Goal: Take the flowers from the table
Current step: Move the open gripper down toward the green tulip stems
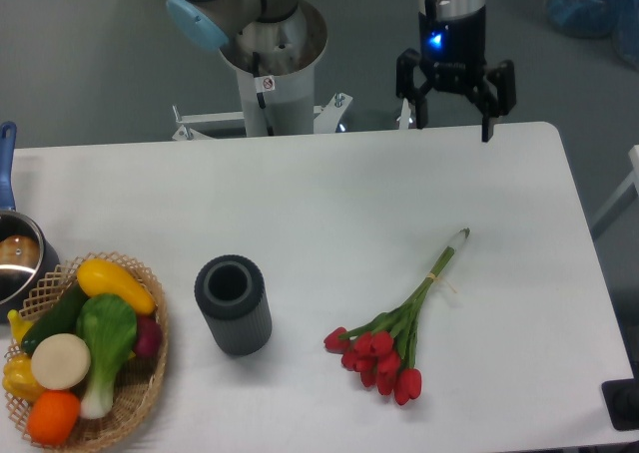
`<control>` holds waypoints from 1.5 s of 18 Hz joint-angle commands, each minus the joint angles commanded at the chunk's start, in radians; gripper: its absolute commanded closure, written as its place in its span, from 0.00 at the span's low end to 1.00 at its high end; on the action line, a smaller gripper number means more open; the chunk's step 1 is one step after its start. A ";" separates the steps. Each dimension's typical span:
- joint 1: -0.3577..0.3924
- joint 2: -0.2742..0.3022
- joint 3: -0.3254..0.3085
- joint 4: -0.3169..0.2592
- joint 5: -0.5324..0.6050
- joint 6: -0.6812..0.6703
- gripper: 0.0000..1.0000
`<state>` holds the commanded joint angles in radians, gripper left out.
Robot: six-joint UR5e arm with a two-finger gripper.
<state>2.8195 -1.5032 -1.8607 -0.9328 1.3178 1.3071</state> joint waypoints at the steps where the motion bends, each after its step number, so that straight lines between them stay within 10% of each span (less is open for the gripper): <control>1: 0.000 -0.005 0.000 0.012 -0.012 -0.026 0.00; 27: -0.095 -0.345 0.081 0.124 -0.033 -0.100 0.00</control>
<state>2.7244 -1.8483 -1.7795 -0.8084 1.2853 1.2072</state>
